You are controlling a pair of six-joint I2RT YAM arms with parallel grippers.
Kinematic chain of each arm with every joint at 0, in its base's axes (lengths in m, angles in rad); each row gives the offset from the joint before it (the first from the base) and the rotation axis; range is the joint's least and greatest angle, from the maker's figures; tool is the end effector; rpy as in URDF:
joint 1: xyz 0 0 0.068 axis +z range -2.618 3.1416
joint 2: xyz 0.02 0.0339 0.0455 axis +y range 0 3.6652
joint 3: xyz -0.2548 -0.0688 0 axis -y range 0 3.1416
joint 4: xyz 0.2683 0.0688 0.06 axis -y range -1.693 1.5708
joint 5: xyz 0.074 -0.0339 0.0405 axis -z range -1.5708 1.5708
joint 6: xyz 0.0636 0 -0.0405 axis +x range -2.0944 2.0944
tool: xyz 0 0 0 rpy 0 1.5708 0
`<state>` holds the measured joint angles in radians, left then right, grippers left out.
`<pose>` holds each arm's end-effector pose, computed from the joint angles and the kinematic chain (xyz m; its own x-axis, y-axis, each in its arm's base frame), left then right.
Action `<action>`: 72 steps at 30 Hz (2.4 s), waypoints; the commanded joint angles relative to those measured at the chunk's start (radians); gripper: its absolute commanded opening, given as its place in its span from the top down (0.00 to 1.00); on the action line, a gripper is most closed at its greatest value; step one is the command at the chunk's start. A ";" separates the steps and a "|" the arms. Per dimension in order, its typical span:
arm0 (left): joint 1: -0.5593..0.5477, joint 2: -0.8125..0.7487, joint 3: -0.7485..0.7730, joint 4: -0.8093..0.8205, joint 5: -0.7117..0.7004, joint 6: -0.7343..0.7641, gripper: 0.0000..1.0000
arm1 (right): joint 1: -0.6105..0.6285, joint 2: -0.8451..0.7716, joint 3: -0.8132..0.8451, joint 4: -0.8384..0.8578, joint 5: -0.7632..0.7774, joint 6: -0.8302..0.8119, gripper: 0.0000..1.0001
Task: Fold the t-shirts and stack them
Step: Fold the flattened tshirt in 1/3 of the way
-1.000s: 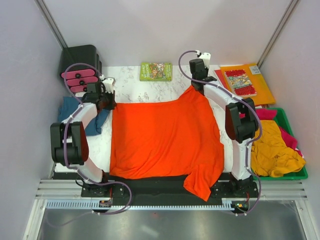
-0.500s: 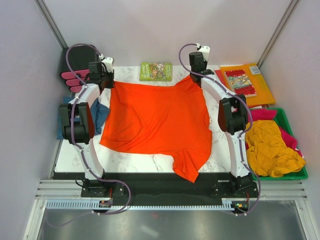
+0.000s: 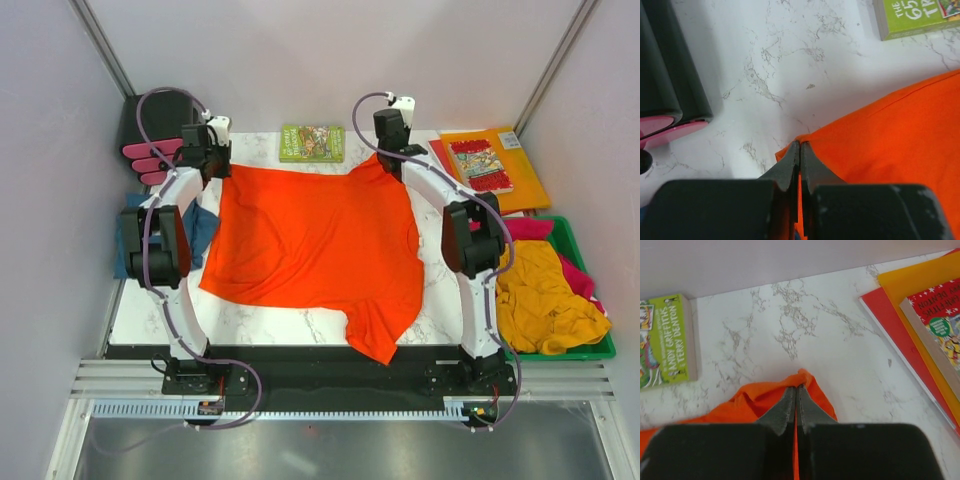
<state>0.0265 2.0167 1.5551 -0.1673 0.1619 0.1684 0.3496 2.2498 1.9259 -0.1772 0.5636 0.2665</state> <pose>0.5075 0.0032 0.1972 -0.5623 0.1506 -0.8131 0.2012 0.9786 0.0421 0.5429 0.1618 0.2219 -0.3957 0.0927 -0.9137 0.2642 0.9643 -0.0166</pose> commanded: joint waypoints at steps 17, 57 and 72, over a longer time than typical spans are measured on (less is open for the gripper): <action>0.001 -0.466 -0.432 -0.011 -0.005 0.054 0.98 | 0.212 -0.627 -0.835 0.038 0.121 0.256 1.00; 0.000 -0.185 -0.067 0.000 -0.096 0.062 0.98 | 0.170 -0.625 -0.620 0.027 0.231 0.117 1.00; 0.042 -0.239 -0.168 -0.009 -0.107 0.074 0.98 | 0.141 -0.734 -0.780 0.001 0.286 0.175 1.00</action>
<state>0.0608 1.8545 1.4040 -0.2066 0.0769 0.2092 0.4950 1.5814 1.1667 -0.1818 0.7967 0.4168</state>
